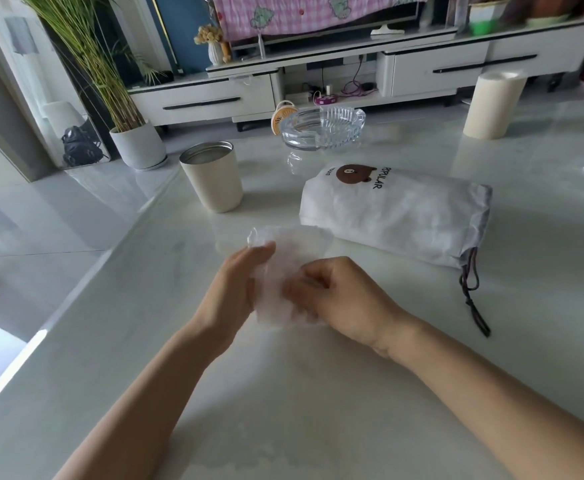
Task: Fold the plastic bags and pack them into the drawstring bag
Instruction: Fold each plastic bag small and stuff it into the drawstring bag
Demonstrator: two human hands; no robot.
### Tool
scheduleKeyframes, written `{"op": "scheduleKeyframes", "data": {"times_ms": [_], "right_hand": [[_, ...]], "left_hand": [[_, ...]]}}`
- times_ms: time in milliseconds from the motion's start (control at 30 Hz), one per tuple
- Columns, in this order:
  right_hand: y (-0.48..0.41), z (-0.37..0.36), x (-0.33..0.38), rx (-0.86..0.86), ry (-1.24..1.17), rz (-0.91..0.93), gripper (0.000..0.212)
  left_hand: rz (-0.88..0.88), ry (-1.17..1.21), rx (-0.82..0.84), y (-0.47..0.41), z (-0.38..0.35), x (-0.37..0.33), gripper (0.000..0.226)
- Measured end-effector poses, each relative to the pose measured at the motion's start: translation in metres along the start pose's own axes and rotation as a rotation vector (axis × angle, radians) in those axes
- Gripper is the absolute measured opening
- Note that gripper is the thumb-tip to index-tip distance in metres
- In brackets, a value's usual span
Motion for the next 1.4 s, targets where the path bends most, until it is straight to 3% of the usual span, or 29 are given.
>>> {"op": "scheduleKeyframes", "data": {"times_ms": [67,133,200,334,434,501,601,667,801,868,934,1001,1101,1168,1301,1401], "right_hand": [[0.0,0.004,0.0,-0.046,0.008,-0.024,0.039],[0.001,0.005,0.0,-0.057,0.001,-0.034,0.035],[0.001,0.007,0.0,-0.076,0.013,-0.025,0.027],[0.003,0.012,-0.003,-0.094,0.03,-0.039,0.031],[0.006,0.029,-0.006,-0.214,0.102,-0.091,0.024],[0.007,0.036,-0.008,-0.266,0.019,-0.107,0.02],[0.003,0.021,-0.009,-0.038,-0.348,-0.132,0.048],[0.005,0.008,-0.002,0.087,-0.469,-0.087,0.039],[0.004,0.011,-0.001,0.002,-0.48,-0.05,0.013],[0.001,0.013,-0.005,-0.028,-0.51,-0.057,0.012],[-0.001,0.017,-0.004,-0.058,-0.522,-0.054,0.015],[-0.002,0.02,-0.003,-0.064,-0.562,-0.052,0.015],[-0.001,0.023,-0.006,-0.092,-0.63,-0.099,0.038],[0.0,0.023,-0.005,-0.103,-0.555,-0.094,0.048],[0.002,0.027,0.004,-0.155,-0.35,0.019,0.057],[0.005,0.024,0.012,-0.167,-0.173,0.112,0.045]], "left_hand": [[-0.016,-0.005,0.143,0.005,-0.013,-0.003,0.029],[-0.106,-0.125,0.163,0.006,-0.015,-0.007,0.032],[-0.159,-0.214,0.105,0.002,-0.008,-0.007,0.027],[-0.177,-0.3,-0.004,-0.001,0.009,-0.009,0.01],[-0.217,-0.348,-0.11,-0.002,0.022,-0.016,0.016],[-0.213,-0.294,-0.122,0.0,0.023,-0.019,0.015],[-0.181,-0.155,-0.024,0.002,0.01,-0.02,0.019],[-0.185,-0.16,0.024,0.004,0.002,-0.021,0.023],[-0.238,-0.219,0.0,0.002,0.001,-0.025,0.015],[-0.242,-0.205,-0.002,0.002,0.002,-0.024,0.012],[-0.217,-0.163,-0.001,0.0,0.002,-0.021,0.005],[-0.155,-0.069,-0.002,-0.001,0.002,-0.015,0.012],[-0.009,0.116,0.004,-0.001,0.0,-0.008,0.018],[0.103,0.202,0.01,0.001,0.0,-0.003,0.023],[0.144,-0.02,0.028,0.003,0.003,0.007,0.027],[0.197,-0.105,0.029,0.004,0.006,0.016,0.028]]}}
Point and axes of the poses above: each hand's wrist, its own y-axis away from the middle knuckle, its own z-axis out of the back of the hand, x = y × z, the point moved 9 cm from there along -y, towards the middle knuckle, and after that the axes turned 7 degrees about -z, right-handed, at the moved point
